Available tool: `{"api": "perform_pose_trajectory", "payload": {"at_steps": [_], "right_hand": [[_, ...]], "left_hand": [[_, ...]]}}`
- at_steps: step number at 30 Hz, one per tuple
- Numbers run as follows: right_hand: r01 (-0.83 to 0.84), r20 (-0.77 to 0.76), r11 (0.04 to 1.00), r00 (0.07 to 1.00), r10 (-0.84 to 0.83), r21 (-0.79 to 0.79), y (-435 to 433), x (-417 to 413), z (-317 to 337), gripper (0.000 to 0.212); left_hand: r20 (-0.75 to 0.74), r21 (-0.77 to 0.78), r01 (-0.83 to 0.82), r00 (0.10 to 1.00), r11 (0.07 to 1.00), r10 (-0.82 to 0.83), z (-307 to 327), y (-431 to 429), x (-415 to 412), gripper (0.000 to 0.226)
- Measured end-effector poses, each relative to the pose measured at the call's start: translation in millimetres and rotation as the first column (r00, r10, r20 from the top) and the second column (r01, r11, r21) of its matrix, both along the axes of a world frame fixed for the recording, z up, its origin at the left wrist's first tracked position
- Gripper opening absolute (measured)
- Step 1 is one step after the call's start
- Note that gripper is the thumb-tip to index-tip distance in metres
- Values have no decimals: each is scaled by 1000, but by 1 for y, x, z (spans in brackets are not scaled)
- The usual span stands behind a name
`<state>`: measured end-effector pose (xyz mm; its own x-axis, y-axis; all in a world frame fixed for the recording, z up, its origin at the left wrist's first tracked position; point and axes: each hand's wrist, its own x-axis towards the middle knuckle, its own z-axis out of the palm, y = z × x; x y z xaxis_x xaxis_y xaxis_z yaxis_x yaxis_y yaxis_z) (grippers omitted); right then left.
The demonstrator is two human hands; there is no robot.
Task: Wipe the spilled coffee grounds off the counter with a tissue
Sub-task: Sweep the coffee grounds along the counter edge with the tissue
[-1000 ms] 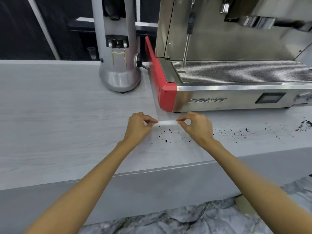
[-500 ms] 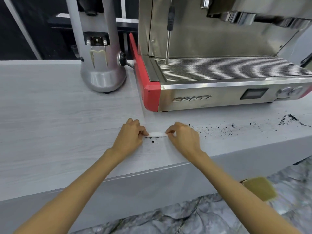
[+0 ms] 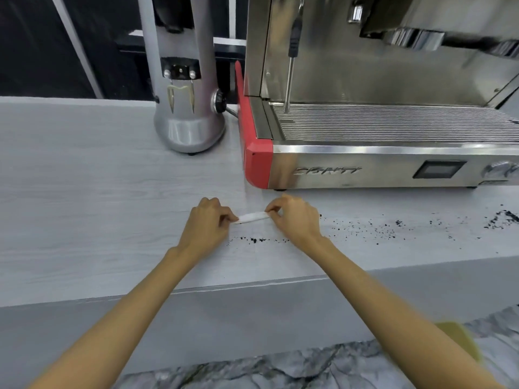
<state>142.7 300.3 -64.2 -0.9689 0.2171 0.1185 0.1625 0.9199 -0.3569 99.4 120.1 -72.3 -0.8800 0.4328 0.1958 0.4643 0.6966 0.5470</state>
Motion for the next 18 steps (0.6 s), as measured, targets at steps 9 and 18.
{"api": "perform_pose_trajectory", "payload": {"at_steps": [9,18], "right_hand": [[-384,16,919,922,387,-87,32,6,16,16],[-711,-7,704,704,711,0,-28,-44,13,20]], "left_hand": [[-60,26,-266,962,964,267,11,6,57,24],[26,-17,-754,656,657,754,8,-4,87,24]]}}
